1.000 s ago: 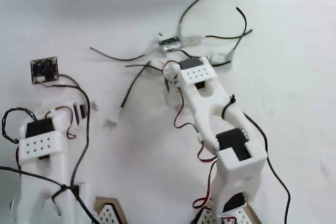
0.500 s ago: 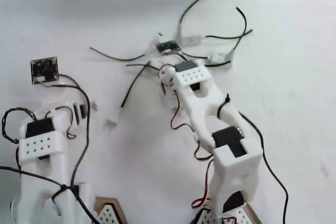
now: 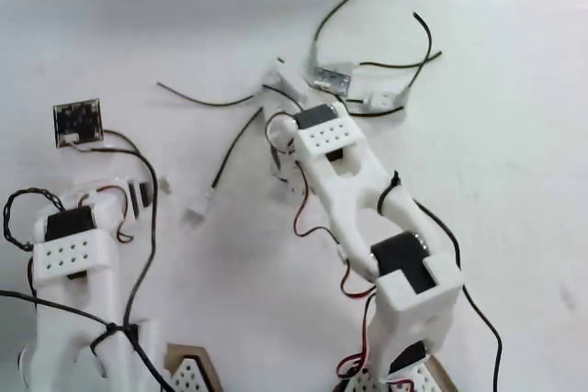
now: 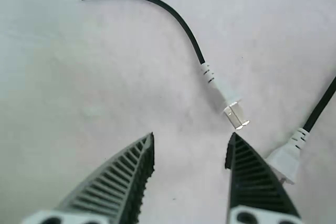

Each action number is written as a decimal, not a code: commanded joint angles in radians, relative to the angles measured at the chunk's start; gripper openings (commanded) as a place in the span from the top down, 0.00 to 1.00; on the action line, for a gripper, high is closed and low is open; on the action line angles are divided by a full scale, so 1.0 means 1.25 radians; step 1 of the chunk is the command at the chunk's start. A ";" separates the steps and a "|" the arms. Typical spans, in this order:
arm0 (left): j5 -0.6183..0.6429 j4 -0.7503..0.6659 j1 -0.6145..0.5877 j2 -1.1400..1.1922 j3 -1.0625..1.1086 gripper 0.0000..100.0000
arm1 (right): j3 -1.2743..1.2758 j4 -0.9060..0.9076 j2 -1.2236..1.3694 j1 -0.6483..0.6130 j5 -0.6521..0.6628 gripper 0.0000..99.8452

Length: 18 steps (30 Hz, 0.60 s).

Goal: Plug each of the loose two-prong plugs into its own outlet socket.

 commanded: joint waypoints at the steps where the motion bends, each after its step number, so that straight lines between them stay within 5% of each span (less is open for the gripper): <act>1: 0.004 -0.012 -0.003 -0.020 -0.031 0.77 | -0.012 0.015 -0.053 -0.024 -0.043 0.93; 7: 0.004 -0.012 -0.003 -0.020 -0.031 0.77 | -0.020 0.057 -0.063 -0.044 -0.042 0.74; 18: 0.009 -0.012 -0.023 -0.024 -0.034 0.77 | -0.137 0.131 -0.161 -0.169 0.009 0.80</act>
